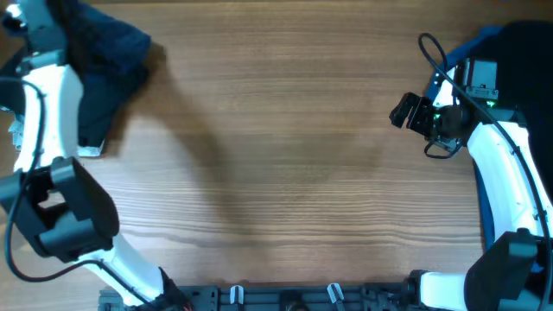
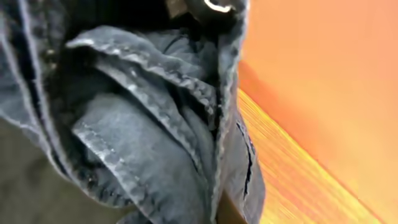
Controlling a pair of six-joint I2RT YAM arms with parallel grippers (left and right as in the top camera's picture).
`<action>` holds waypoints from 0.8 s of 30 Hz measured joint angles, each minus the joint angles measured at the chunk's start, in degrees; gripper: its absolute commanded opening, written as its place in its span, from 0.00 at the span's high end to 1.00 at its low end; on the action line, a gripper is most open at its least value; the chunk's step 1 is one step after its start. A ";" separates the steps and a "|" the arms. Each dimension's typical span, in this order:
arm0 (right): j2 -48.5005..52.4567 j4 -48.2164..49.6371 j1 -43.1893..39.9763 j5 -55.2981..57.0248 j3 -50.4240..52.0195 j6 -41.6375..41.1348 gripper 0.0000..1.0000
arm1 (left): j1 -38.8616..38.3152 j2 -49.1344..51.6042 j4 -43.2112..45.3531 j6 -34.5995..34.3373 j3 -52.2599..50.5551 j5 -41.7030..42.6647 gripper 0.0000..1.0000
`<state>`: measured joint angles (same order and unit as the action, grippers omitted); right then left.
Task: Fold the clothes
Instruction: 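Carry the shorts left and place them on the top-left clothes stack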
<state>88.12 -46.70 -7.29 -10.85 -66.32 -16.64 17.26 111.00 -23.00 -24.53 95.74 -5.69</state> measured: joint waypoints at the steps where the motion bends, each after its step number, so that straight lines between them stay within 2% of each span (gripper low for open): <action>1: 0.00 0.00 0.00 0.00 0.00 0.00 0.00 | 2.58 0.00 -0.63 -0.35 0.00 2.73 0.96; 5: 0.00 0.00 0.00 0.02 0.00 0.00 0.01 | 8.50 0.00 -5.75 -1.77 0.02 6.88 0.96; 6: 0.00 0.00 0.00 0.02 0.00 0.00 0.00 | 9.20 0.00 -7.15 -1.99 0.02 7.28 0.89; 7: 0.00 -0.02 0.00 0.02 0.00 0.00 0.00 | 9.70 -0.02 -8.41 -2.32 0.02 7.58 0.72; 8: 0.00 0.00 0.00 0.02 0.00 0.00 0.00 | 9.88 -0.02 -9.57 -2.51 0.02 7.78 0.69; 11: 0.00 0.00 0.00 0.02 0.00 0.00 0.00 | 9.90 -0.02 -13.33 -2.82 0.15 7.69 0.72; 12: 0.00 0.00 0.00 0.02 0.00 0.00 0.01 | 9.92 -0.02 -15.10 -2.84 0.17 7.41 0.68; 13: 0.00 0.00 0.00 0.00 0.00 0.00 0.00 | 9.92 -0.02 -16.59 -2.93 0.24 7.10 0.50; 14: 0.00 0.00 0.00 0.00 0.00 0.00 0.00 | 9.99 -0.02 -18.45 -3.21 0.33 6.73 0.43; 15: 0.00 0.00 0.00 0.02 0.00 0.00 0.00 | 10.12 -0.02 -20.52 -3.78 0.42 6.32 0.37; 19: 0.00 0.00 0.00 0.02 0.00 0.00 0.00 | 12.02 -0.33 -27.93 -5.18 0.59 5.79 0.26; 20: 0.00 0.00 0.00 0.02 0.00 0.00 0.00 | 12.57 -0.61 -28.59 -5.27 0.59 5.79 0.18; 21: 0.00 0.00 0.00 0.00 0.00 0.00 0.00 | 13.70 -1.70 -29.18 -5.55 0.57 5.79 0.17; 22: 0.00 0.00 0.00 0.00 0.00 0.00 0.01 | 14.60 -3.23 -29.29 -5.86 0.57 5.77 0.25; 23: 0.00 0.00 0.00 0.00 0.00 0.00 0.00 | 15.54 -5.99 -29.11 -5.79 0.57 6.01 0.54; 24: 0.00 0.00 0.00 0.00 0.00 0.00 0.00 | 16.15 -8.39 -28.63 -5.64 0.57 6.54 0.70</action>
<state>88.12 -46.70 -7.29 -10.85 -66.32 -16.64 33.41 102.61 -51.64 -30.17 96.31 0.84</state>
